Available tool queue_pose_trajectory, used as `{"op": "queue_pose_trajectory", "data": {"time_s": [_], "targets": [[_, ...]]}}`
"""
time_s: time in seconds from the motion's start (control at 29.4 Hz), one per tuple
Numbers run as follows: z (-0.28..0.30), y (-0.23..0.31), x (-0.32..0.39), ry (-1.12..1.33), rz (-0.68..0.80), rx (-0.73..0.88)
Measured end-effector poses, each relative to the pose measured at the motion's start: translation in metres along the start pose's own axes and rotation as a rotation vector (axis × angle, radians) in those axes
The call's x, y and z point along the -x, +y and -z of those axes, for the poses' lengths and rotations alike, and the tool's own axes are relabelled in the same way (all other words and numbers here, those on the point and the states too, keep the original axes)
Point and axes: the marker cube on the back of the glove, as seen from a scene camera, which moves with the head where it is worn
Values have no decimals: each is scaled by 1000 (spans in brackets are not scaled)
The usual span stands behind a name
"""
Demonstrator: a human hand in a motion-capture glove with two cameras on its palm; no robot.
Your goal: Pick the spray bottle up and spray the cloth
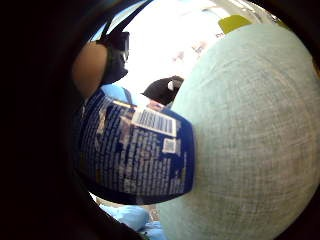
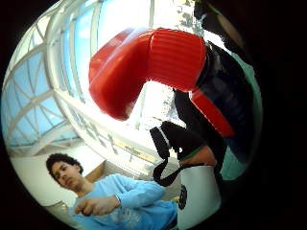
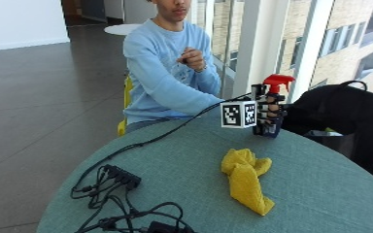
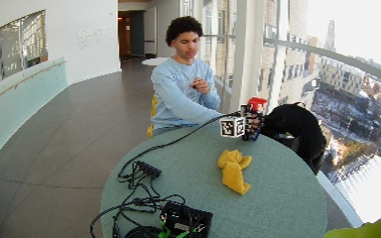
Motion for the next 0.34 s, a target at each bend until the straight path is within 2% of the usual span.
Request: {"op": "queue_pose_trajectory", "data": {"time_s": [0.34], "targets": [[31,14,2,83,29,-12]]}}
